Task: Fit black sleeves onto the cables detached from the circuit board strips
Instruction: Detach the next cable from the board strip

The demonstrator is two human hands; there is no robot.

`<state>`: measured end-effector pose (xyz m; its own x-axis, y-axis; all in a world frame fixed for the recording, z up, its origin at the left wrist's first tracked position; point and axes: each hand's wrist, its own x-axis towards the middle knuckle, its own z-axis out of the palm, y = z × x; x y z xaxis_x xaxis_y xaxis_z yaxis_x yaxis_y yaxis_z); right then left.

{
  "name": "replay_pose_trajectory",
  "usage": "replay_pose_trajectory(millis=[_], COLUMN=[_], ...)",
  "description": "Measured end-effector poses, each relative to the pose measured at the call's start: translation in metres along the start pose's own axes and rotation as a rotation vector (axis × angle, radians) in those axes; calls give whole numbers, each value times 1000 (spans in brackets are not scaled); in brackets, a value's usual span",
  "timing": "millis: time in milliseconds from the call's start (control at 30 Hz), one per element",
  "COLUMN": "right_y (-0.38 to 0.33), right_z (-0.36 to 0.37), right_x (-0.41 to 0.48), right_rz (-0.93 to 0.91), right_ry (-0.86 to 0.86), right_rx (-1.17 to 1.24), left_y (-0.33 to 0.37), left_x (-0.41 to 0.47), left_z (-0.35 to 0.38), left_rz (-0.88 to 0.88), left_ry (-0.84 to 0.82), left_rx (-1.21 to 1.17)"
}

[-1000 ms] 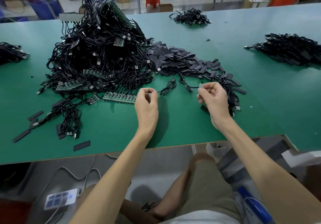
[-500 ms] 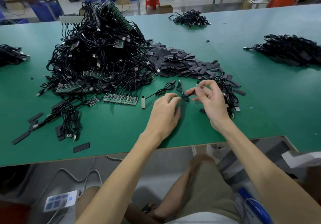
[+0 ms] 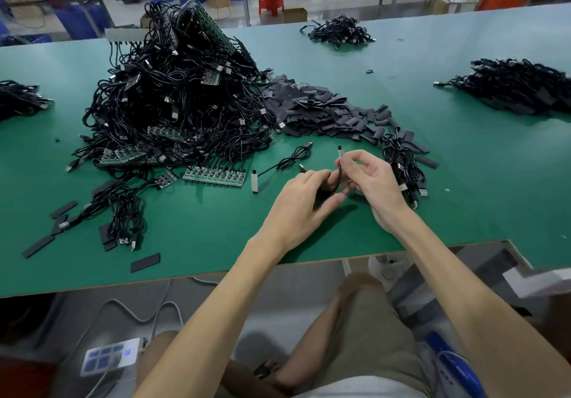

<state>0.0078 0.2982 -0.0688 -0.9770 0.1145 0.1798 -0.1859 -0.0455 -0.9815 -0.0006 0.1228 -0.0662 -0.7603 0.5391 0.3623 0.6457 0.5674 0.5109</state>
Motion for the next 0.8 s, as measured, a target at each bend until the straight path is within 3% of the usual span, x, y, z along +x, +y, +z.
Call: replay_pose_trajectory(millis=[167, 300, 500, 700, 800], right_y=[1, 2, 1, -1, -1], right_z=[-1, 1, 5, 3, 1], right_x=[0, 1, 0, -1, 1], right_rz=[2, 27, -6, 29, 50], right_ry=[56, 85, -50, 37, 110], right_rx=[-69, -158, -314, -176, -50], left_y=[0, 0, 1, -3, -3], left_x=[-1, 0, -3, -2, -2], left_z=[3, 0, -3, -2, -2], left_rz=[-3, -115, -68, -109, -172], left_ry=[140, 191, 186, 340, 266], left_rx=[100, 14, -99, -77, -161])
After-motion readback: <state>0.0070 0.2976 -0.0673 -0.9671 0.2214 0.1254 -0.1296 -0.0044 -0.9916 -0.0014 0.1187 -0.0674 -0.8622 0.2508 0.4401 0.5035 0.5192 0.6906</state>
